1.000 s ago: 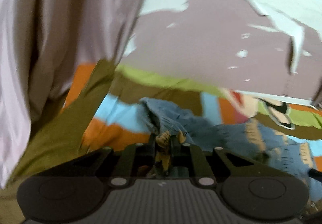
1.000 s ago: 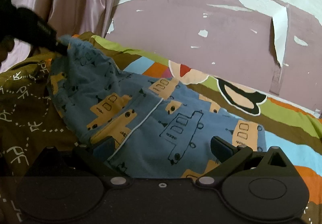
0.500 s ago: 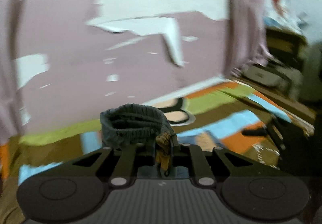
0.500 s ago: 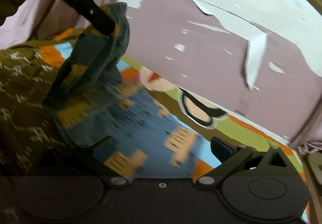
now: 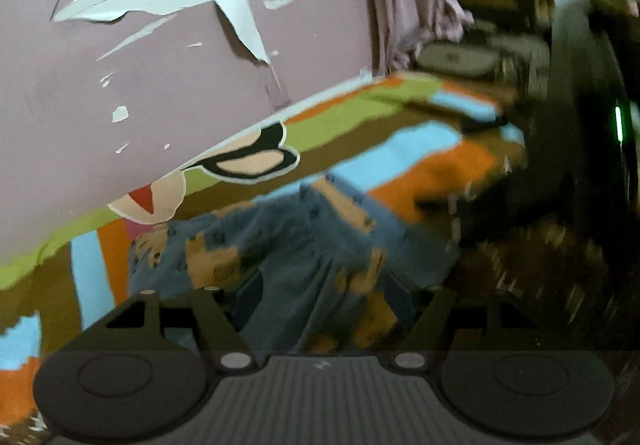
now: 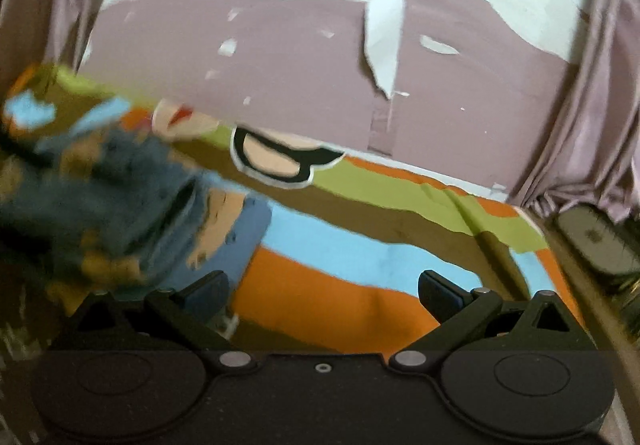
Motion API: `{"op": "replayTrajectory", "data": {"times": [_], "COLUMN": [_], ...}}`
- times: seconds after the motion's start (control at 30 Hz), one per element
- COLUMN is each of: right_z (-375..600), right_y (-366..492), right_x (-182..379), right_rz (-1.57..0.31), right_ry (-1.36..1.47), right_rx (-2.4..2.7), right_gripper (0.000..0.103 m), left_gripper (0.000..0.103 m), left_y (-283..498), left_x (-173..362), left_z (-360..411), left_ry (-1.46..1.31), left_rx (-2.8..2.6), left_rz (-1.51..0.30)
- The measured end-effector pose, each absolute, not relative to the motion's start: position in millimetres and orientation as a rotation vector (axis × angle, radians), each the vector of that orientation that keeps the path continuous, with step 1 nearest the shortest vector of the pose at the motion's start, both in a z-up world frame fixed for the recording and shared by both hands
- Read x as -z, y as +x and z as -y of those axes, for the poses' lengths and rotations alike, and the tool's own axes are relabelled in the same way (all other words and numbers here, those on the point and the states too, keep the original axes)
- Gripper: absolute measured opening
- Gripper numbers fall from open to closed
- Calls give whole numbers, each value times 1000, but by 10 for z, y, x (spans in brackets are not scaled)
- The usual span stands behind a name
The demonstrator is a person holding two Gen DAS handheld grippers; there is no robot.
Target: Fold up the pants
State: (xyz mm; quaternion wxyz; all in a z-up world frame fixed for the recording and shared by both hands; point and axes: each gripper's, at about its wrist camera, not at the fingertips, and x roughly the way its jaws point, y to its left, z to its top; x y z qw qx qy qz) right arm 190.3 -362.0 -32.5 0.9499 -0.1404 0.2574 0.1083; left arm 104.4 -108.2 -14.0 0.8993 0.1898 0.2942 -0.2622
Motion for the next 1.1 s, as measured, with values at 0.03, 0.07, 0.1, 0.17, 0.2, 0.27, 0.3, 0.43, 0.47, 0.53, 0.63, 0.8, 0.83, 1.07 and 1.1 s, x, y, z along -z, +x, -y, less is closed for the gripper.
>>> {"op": "replayTrajectory", "data": {"times": [0.03, 0.07, 0.1, 0.17, 0.2, 0.27, 0.3, 0.43, 0.47, 0.53, 0.63, 0.8, 0.83, 1.07, 1.1], "right_z": [3644, 3659, 3648, 3611, 3580, 3524, 3486, 3351, 3342, 3347, 3370, 3412, 3437, 3679, 3706], "right_y": [1923, 1929, 1961, 2032, 2099, 2236, 2308, 2497, 2541, 2598, 2619, 2565, 2551, 2328, 2300], "right_x": [298, 263, 238, 211, 219, 262, 301, 435, 468, 516, 547, 454, 398, 101, 119], "right_rz": [-500, -474, -455, -438, -448, -477, -495, -579, -598, -629, -664, -642, -634, -604, -614], "right_ry": [-232, -181, -141, -76, -47, -16, -10, 18, 42, 91, 144, 178, 190, 148, 131], "right_rx": [-239, -270, -312, -397, -440, -500, -526, -588, -596, -607, -627, -642, -643, -572, -555], "right_gripper": [98, 98, 98, 98, 98, 95, 95, 83, 76, 64, 41, 11, 11, 10, 10], "left_gripper": [72, 71, 70, 66, 64, 62, 61, 43, 37, 23, 10, 6, 6, 7, 7], "left_y": [1015, 999, 988, 1015, 1036, 1066, 1071, 1108, 1115, 1118, 1115, 1045, 1001, 888, 884], "left_x": [188, 219, 249, 324, 364, 414, 432, 470, 471, 461, 428, 297, 252, 122, 162], "left_z": [1102, 1129, 1158, 1225, 1255, 1289, 1295, 1305, 1309, 1309, 1294, 1286, 1288, 1440, 1482], "left_ry": [433, 467, 497, 530, 543, 572, 583, 605, 608, 611, 580, 535, 529, 483, 495], "left_rx": [544, 551, 560, 570, 575, 566, 557, 534, 531, 533, 521, 511, 516, 589, 600], "left_rz": [-602, -595, -595, -611, -622, -631, -630, -644, -646, -648, -638, -601, -587, -556, -558]}}
